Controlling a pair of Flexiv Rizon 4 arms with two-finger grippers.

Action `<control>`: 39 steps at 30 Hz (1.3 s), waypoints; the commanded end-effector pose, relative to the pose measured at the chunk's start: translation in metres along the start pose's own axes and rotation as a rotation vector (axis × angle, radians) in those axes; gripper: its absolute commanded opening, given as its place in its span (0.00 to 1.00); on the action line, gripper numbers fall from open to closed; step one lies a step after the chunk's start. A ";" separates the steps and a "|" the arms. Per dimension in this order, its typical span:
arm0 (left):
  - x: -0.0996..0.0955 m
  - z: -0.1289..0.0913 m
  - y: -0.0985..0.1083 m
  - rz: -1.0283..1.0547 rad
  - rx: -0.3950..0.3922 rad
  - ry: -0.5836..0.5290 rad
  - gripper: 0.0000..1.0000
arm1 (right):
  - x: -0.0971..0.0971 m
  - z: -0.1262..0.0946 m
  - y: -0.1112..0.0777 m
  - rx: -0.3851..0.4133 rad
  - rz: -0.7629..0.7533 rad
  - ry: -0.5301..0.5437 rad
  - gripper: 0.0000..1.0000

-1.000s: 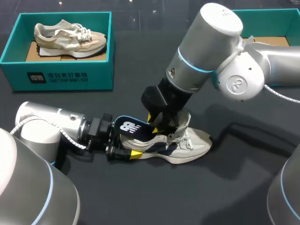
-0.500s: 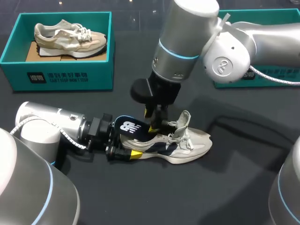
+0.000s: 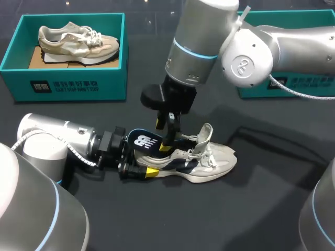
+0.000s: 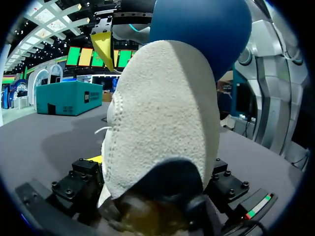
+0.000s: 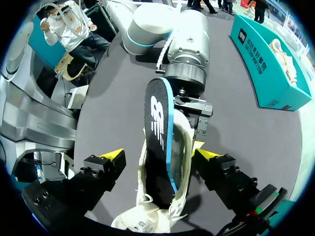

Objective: Take the shoe out of the shoebox, open the shoe tongue, remove and reinsert the insole, then place the shoe into the shoebox

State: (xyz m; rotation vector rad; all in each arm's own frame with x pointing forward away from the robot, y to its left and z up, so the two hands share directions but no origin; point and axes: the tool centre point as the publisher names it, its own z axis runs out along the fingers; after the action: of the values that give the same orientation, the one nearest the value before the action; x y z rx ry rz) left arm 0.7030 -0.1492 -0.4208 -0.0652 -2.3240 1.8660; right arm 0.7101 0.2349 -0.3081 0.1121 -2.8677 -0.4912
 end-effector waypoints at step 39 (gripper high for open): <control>-0.002 0.001 0.001 -0.001 -0.001 0.000 0.00 | -0.002 0.036 -0.007 -0.253 0.118 0.252 0.26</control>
State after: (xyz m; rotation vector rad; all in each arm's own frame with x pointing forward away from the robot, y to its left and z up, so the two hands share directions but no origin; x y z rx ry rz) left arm 0.7033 -0.1492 -0.4208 -0.0652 -2.3242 1.8660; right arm 0.7032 0.2392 -0.3421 -0.0404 -2.5313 -0.7494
